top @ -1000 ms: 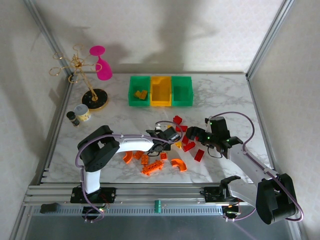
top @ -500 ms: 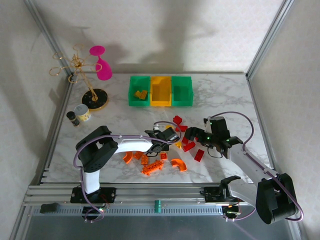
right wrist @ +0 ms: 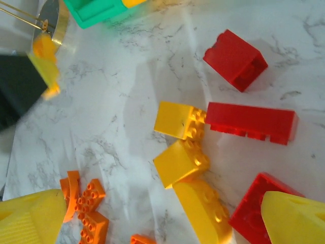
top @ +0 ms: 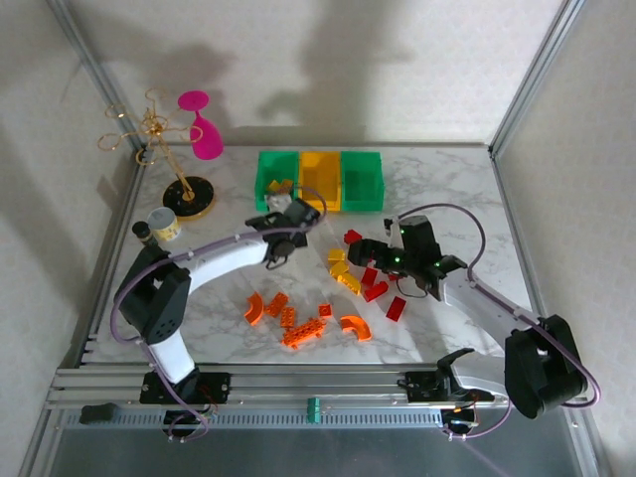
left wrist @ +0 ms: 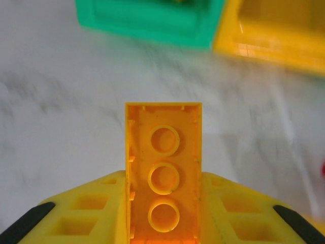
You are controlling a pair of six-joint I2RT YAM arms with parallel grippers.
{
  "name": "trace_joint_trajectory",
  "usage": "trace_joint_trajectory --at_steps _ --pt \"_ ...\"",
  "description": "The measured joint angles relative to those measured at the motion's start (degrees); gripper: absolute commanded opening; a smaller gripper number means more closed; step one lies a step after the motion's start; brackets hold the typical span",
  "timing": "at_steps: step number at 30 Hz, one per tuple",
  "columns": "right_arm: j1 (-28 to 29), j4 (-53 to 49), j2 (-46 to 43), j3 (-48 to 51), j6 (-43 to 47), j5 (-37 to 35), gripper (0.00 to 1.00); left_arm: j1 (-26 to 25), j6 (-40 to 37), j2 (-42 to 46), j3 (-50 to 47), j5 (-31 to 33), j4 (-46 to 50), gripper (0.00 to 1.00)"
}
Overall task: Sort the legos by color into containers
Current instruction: Place the lego in the container, then pick up the lego from the center of the table.
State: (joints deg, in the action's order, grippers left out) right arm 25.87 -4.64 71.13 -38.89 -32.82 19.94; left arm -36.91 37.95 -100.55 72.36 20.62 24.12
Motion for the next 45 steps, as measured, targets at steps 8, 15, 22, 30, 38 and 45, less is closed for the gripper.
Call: trace_joint_trajectory --at_steps 8,15,22,30,38,45 --pt "0.33 1.99 4.70 -4.81 0.02 -1.62 0.99 10.14 -5.84 -15.96 21.53 0.02 -2.95 0.29" --pt "0.33 2.29 7.30 -8.11 0.02 -1.99 0.99 13.55 -9.60 -30.21 38.64 -0.81 -1.88 0.47" --pt "0.28 1.90 7.39 -9.40 0.26 -2.36 0.99 13.57 -10.80 -31.04 40.96 -4.52 0.46 0.52" --pt "-3.69 -1.29 2.36 -5.88 0.22 -2.45 0.99 9.84 -9.31 -12.72 20.57 -11.08 -1.18 0.56" --pt "-9.73 -7.43 -4.46 -0.24 1.62 -2.78 0.99 -3.34 -5.03 1.51 6.05 -12.35 -3.02 0.60" --pt "-15.26 -10.10 -6.34 2.58 3.06 -1.62 0.99 -12.92 0.90 0.98 0.15 -11.85 -1.66 0.69"
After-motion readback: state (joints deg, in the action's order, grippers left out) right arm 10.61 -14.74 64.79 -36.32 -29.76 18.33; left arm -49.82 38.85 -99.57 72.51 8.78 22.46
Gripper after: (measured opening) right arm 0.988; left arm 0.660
